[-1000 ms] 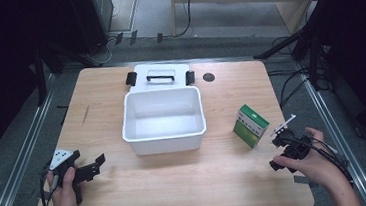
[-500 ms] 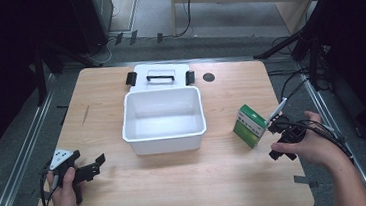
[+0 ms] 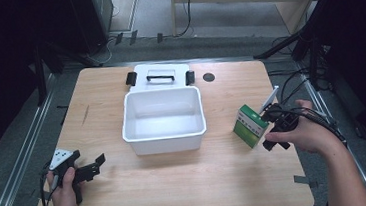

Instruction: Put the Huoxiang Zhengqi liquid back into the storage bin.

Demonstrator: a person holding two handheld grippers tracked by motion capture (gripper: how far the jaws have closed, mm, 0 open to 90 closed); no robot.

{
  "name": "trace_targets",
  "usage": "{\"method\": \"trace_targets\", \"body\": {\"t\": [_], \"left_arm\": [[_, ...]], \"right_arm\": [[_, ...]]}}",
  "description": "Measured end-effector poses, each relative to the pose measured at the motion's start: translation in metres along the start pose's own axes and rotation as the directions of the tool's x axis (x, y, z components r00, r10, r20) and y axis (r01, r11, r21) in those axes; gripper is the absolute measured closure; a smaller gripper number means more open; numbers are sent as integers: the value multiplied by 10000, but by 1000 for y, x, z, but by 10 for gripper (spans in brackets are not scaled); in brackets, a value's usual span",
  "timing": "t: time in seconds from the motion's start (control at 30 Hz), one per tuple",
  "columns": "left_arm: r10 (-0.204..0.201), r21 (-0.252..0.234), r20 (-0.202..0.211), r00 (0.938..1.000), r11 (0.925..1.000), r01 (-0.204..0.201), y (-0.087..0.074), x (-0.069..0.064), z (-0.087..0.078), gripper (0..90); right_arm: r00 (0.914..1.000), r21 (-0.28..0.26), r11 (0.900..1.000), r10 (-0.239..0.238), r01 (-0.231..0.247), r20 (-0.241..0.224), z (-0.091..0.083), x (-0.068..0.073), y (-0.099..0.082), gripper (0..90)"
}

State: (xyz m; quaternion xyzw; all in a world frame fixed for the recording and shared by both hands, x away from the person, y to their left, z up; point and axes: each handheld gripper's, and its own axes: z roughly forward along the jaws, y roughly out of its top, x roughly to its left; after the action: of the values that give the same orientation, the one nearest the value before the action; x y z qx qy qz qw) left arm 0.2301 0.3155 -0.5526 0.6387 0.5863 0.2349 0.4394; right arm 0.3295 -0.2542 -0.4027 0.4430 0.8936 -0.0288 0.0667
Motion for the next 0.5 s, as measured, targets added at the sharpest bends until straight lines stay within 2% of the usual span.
{"method": "trace_targets", "body": {"t": [0.17, 0.3, 0.47, 0.5], "left_arm": [[-17, 2, -4, 10000, 10000, 17, 0, 0, 0, 3], [-17, 8, 4, 10000, 10000, 17, 0, 0, 0, 3], [-20, 7, 1, 10000, 10000, 20, 0, 0, 0, 3], [-21, 8, 4, 10000, 10000, 21, 0, 0, 0, 3]], "right_arm": [[9997, -27, 10000, 54, -53, 226, -5, 1, 11, 128], [9997, -239, 9996, -129, 134, 211, -8, 2, 20, 128], [9992, -217, 9994, -279, 285, 275, -8, 5, 28, 130], [9984, -321, 9985, -441, 453, 365, -8, 6, 33, 142]]}}
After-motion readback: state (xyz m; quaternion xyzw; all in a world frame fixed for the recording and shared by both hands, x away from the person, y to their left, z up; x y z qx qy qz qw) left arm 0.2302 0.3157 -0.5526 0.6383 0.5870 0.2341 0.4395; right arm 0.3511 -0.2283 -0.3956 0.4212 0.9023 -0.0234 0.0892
